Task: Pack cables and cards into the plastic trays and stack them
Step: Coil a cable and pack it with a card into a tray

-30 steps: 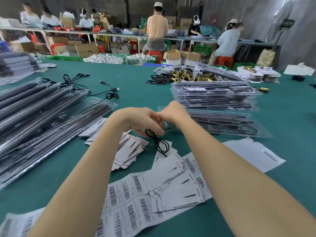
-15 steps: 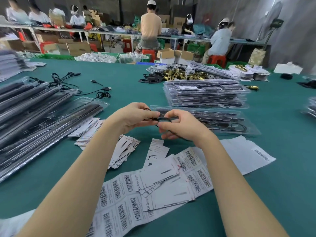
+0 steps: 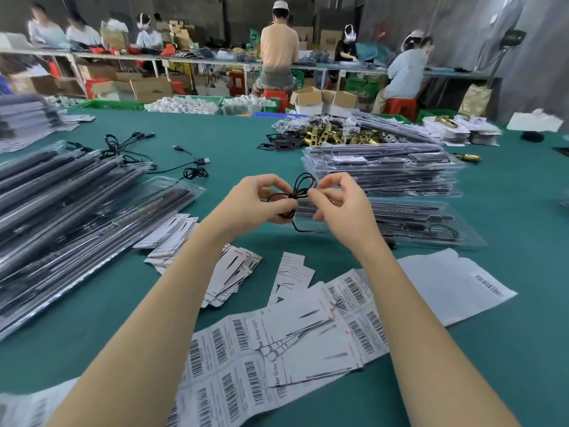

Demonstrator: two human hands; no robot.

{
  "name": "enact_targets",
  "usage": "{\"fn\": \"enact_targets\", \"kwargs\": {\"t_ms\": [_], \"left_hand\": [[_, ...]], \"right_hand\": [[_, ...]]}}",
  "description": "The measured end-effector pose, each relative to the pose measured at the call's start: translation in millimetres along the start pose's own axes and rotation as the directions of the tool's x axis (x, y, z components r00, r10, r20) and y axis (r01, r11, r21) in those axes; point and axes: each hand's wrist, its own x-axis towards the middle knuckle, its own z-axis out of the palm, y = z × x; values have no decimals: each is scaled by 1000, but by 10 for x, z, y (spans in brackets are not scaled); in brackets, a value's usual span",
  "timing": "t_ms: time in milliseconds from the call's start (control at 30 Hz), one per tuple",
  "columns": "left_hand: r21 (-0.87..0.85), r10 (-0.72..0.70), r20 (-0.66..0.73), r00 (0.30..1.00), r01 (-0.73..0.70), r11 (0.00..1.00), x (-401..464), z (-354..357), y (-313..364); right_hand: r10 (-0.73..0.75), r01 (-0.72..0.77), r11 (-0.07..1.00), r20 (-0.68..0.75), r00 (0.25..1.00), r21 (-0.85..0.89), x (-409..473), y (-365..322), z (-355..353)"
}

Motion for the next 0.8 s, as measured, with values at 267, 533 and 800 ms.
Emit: {"fn": "enact_targets", "kwargs": {"t_ms": [267, 533, 800], "left_hand": [[-324, -127, -31, 991, 110, 940, 23, 81, -5], [-80, -98, -25, 995, 95, 992, 52, 83, -65], [-61, -65, -68, 996, 61, 996, 67, 92, -95]], "right_hand": [[63, -66, 995, 53, 997, 73, -27, 16, 3], [181, -199, 970, 134, 974, 141, -40, -38, -36], [218, -236, 972, 302, 928, 21, -37, -33, -162]]}}
